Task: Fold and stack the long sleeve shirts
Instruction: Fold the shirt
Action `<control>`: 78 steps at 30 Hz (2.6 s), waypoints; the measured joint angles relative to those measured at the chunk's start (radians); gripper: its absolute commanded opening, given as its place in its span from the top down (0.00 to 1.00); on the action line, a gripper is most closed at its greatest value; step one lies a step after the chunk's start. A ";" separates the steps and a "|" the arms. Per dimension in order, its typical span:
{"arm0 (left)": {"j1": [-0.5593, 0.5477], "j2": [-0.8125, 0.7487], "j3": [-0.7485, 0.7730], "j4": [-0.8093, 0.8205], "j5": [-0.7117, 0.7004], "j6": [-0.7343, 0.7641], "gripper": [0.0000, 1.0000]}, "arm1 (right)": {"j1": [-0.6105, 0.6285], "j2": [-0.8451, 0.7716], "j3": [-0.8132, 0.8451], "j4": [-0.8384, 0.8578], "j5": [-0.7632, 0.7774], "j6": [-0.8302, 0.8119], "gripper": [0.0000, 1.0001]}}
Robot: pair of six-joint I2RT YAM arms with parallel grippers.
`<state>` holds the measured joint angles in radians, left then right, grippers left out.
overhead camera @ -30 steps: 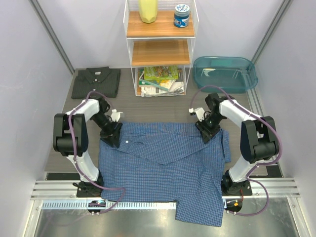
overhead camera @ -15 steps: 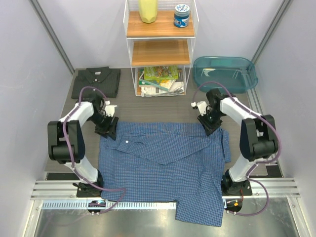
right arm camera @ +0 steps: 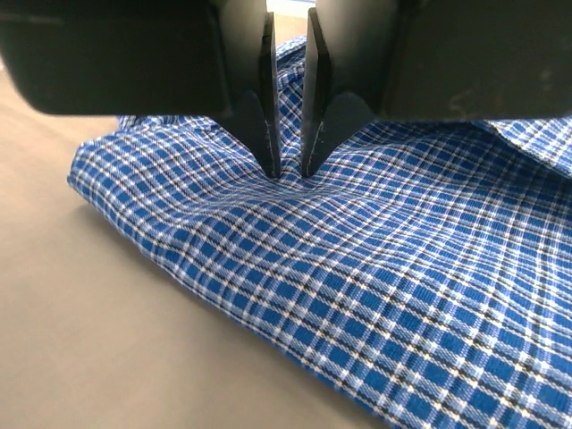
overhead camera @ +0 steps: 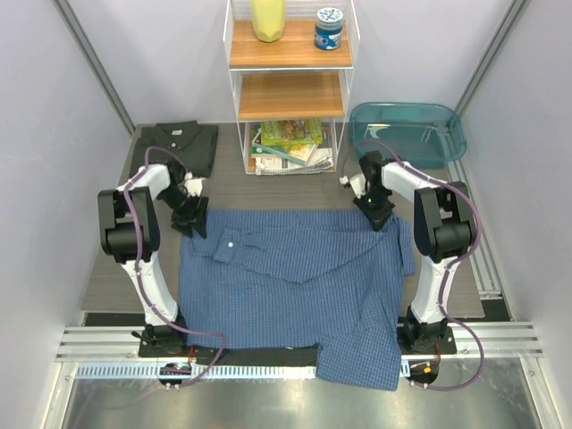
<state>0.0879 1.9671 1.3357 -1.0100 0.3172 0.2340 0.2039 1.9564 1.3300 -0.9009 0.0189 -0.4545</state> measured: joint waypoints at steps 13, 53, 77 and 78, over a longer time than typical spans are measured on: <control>0.008 0.232 0.410 0.077 -0.015 -0.045 0.39 | 0.002 0.198 0.309 0.306 0.091 0.047 0.68; 0.027 -0.858 -0.574 -0.117 0.153 0.836 0.17 | 0.594 -0.800 -0.497 -0.321 -0.320 -0.463 0.26; 0.050 -0.917 -0.586 0.185 0.050 0.461 0.15 | 1.214 -0.487 -0.473 -0.123 0.056 0.024 0.39; 0.051 -0.909 -0.586 0.193 0.049 0.455 0.15 | 1.220 -0.470 -0.473 -0.120 0.069 0.039 0.39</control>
<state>0.1394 1.0580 0.7494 -0.8173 0.3664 0.6891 1.4239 1.4868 0.8566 -1.0210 0.0875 -0.4152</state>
